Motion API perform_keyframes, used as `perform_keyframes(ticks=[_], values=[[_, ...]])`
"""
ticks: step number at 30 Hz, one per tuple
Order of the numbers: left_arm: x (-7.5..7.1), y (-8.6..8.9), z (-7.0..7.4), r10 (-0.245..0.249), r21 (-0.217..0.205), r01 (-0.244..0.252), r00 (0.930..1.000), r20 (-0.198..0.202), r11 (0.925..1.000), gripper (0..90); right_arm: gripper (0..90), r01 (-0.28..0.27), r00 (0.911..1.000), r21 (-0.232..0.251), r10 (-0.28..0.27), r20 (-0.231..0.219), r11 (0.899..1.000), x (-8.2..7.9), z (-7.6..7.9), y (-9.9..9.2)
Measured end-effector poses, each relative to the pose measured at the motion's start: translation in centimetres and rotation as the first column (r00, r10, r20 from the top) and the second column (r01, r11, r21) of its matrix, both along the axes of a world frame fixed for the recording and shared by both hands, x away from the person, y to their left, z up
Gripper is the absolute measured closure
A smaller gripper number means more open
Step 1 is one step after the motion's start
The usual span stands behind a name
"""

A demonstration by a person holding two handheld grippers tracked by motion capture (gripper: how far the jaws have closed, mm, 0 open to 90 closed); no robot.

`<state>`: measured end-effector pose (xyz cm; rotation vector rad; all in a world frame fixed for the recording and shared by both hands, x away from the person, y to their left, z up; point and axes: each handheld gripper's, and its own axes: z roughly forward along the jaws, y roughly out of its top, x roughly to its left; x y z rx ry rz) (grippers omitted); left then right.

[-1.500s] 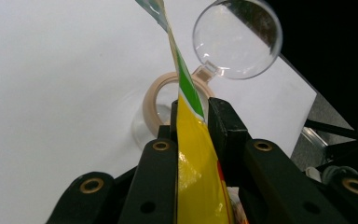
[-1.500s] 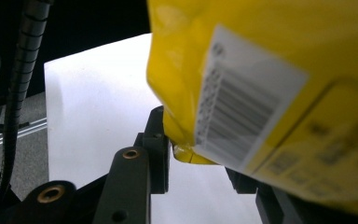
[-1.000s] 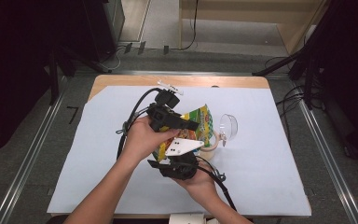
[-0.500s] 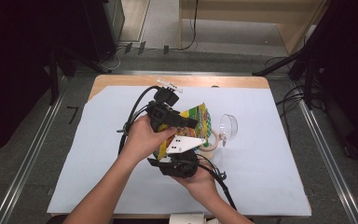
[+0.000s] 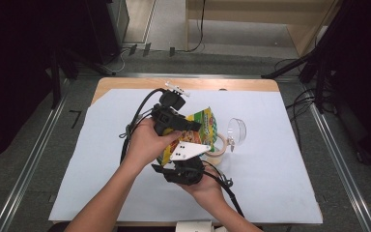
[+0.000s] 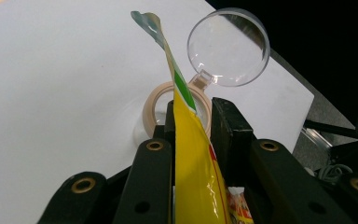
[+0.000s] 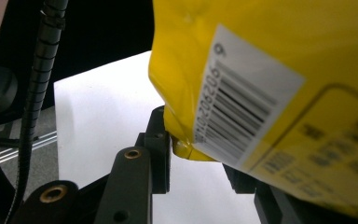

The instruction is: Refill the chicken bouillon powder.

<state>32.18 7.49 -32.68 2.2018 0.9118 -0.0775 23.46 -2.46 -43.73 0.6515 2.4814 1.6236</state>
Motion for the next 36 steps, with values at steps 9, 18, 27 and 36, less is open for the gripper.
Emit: perform_keyframes(ticks=[9,18,27,36], values=[[-0.10,0.01,0.18,0.000,-0.001,0.000,1.0000,0.010,1.0000,77.0,67.6,0.007,1.0000,0.005,-0.007,-0.003,1.000,-0.02,0.18,0.00],[-0.03,0.05,0.16,0.013,0.004,-0.013,0.9999,0.004,0.9999,76.7,55.5,-0.014,0.9999,0.008,0.014,0.009,1.000,-0.33,0.08,0.30],[-0.12,-0.18,0.09,0.005,0.006,-0.005,1.0000,0.000,1.0000,76.6,67.2,0.014,0.9999,0.007,-0.014,0.006,1.000,-0.17,0.03,-0.08],[-0.16,-0.18,0.14,0.007,-0.001,-0.007,1.0000,-0.001,1.0000,76.8,67.2,0.019,0.9998,0.014,-0.019,0.004,1.000,-0.24,0.00,-0.06]])
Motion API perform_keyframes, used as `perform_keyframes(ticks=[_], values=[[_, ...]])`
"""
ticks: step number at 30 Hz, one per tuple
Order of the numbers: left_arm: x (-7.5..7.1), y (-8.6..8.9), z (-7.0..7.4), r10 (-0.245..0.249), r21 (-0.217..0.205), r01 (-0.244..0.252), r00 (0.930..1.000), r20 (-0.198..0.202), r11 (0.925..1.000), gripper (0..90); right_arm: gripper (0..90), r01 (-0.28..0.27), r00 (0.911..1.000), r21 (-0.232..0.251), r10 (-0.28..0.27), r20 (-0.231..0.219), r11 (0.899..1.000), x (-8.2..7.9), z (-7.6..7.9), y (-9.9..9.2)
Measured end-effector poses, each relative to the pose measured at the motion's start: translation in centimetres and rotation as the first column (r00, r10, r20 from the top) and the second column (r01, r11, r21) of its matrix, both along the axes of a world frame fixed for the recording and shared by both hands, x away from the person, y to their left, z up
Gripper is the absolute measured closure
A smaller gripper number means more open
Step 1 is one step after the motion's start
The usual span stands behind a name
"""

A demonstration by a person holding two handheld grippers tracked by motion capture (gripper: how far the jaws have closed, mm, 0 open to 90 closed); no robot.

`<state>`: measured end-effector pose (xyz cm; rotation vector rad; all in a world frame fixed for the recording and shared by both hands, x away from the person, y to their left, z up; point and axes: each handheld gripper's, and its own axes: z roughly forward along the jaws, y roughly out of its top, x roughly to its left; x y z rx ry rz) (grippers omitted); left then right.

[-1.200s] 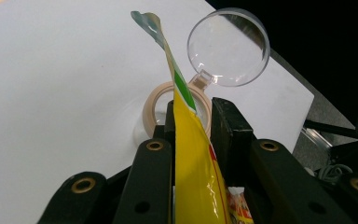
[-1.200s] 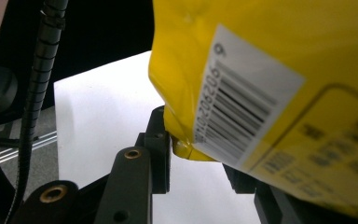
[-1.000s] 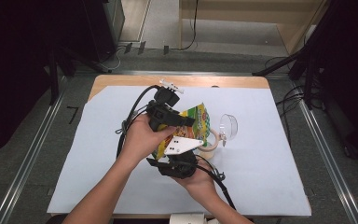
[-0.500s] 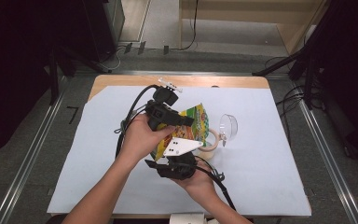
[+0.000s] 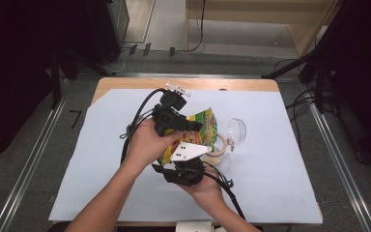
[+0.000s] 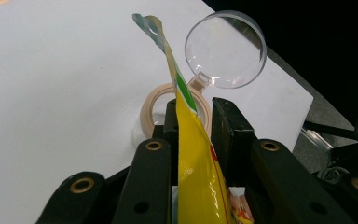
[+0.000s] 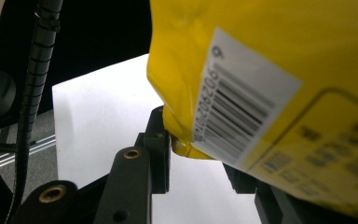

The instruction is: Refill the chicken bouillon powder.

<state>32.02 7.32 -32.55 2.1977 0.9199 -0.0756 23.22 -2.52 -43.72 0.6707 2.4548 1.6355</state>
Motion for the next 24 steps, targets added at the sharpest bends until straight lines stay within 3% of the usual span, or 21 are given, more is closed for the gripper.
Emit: perform_keyframes(ticks=[10,13,24], values=[[-0.02,-0.02,0.01,-0.003,-0.001,0.003,1.0000,0.000,1.0000,76.7,67.3,0.002,1.0000,0.000,-0.002,-0.002,1.000,-0.01,0.02,-0.01],[-0.07,-0.09,0.10,-0.004,-0.006,0.004,1.0000,0.004,1.0000,76.6,67.8,0.005,0.9994,0.015,-0.005,-0.033,1.000,0.00,0.09,-0.01],[0.20,-0.27,0.07,-0.008,-0.008,0.008,0.9999,-0.012,0.9999,76.4,67.0,0.016,0.9990,0.025,-0.015,-0.042,1.000,0.04,0.13,-0.25]])
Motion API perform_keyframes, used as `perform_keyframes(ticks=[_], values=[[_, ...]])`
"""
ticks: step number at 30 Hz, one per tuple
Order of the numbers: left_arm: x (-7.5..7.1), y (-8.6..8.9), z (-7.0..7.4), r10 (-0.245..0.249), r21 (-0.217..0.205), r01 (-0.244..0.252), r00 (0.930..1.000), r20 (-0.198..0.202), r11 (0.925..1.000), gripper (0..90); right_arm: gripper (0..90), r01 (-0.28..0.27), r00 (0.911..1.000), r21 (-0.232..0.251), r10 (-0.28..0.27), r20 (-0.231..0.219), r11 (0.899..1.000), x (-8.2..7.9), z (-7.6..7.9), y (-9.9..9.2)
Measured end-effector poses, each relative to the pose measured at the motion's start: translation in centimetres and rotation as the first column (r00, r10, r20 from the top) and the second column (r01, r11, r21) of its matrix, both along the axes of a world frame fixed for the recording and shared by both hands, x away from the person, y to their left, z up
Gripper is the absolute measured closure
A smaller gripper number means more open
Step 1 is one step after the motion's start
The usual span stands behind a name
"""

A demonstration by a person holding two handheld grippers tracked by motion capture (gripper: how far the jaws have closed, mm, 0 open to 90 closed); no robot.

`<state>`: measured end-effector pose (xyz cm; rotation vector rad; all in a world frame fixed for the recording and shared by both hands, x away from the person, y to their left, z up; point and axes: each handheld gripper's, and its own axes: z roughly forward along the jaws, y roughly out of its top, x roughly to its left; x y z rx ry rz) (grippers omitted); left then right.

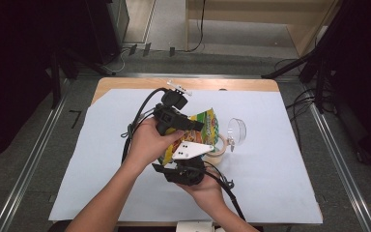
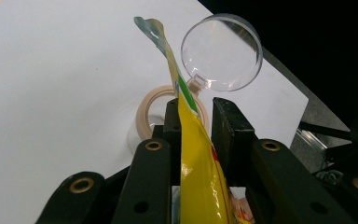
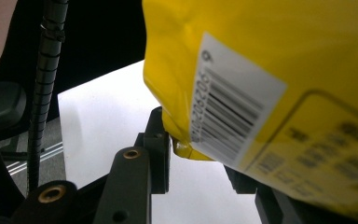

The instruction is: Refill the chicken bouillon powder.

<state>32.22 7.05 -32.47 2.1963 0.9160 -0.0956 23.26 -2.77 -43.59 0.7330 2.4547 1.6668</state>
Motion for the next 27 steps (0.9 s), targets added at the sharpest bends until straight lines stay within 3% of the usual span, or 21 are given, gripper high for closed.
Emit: perform_keyframes(ticks=[12,18,27], values=[[0.5,-0.2,-0.1,0.015,-0.016,-0.015,0.9993,-0.035,0.9998,75.8,66.9,0.007,1.0000,-0.019,-0.007,0.002,1.000,-0.1,0.3,-0.2],[1.2,0.1,-0.3,0.026,-0.030,-0.028,0.9965,-0.080,0.9992,75.5,66.9,0.005,1.0000,-0.033,-0.005,0.002,0.999,0.0,0.4,-0.2],[1.2,0.3,-0.2,0.030,-0.039,-0.034,0.9953,-0.092,0.9987,75.0,66.9,0.004,1.0000,-0.044,-0.004,-0.005,0.999,0.0,0.6,-0.1]])
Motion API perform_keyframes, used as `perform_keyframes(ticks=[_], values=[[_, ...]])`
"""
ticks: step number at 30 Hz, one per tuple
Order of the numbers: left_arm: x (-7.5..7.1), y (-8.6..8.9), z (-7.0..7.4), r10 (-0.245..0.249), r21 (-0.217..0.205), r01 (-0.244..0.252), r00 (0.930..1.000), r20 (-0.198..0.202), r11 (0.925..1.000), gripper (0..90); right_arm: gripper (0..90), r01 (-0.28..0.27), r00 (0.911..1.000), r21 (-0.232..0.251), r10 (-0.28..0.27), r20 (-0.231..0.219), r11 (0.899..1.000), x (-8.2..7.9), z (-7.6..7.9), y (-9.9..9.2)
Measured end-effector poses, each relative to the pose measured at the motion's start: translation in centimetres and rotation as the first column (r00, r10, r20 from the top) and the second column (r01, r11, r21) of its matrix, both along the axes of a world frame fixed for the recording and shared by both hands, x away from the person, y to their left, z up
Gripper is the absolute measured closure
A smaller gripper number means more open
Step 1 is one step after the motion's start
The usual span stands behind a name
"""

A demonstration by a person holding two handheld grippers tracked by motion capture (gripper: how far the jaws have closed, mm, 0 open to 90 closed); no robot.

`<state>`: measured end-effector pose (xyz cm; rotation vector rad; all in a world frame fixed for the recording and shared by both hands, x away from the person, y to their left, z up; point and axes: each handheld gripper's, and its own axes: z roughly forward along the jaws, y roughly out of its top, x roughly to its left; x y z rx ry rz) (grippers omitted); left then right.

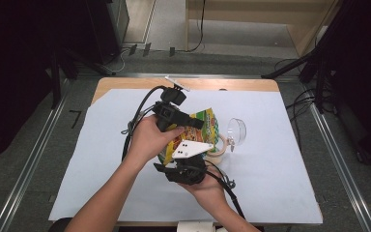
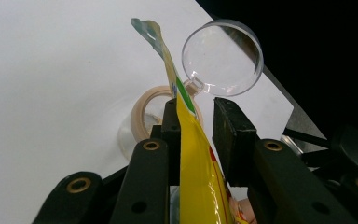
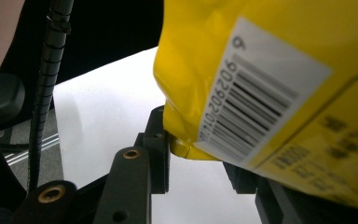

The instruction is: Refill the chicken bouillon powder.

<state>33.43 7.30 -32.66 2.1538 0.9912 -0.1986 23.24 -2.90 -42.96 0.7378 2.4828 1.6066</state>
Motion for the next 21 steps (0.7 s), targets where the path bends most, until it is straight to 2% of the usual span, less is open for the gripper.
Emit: perform_keyframes(ticks=[7,21], values=[[-0.43,-0.18,0.31,-0.007,-0.004,0.007,0.9998,0.018,1.0000,75.9,67.3,-0.014,0.9997,0.010,0.014,-0.018,1.000,0.35,-0.12,-0.10],[-0.60,-0.29,0.40,-0.003,0.001,0.003,0.9995,0.032,1.0000,76.2,66.3,-0.010,0.9999,0.002,0.010,0.004,1.000,0.27,-0.08,-0.09]])
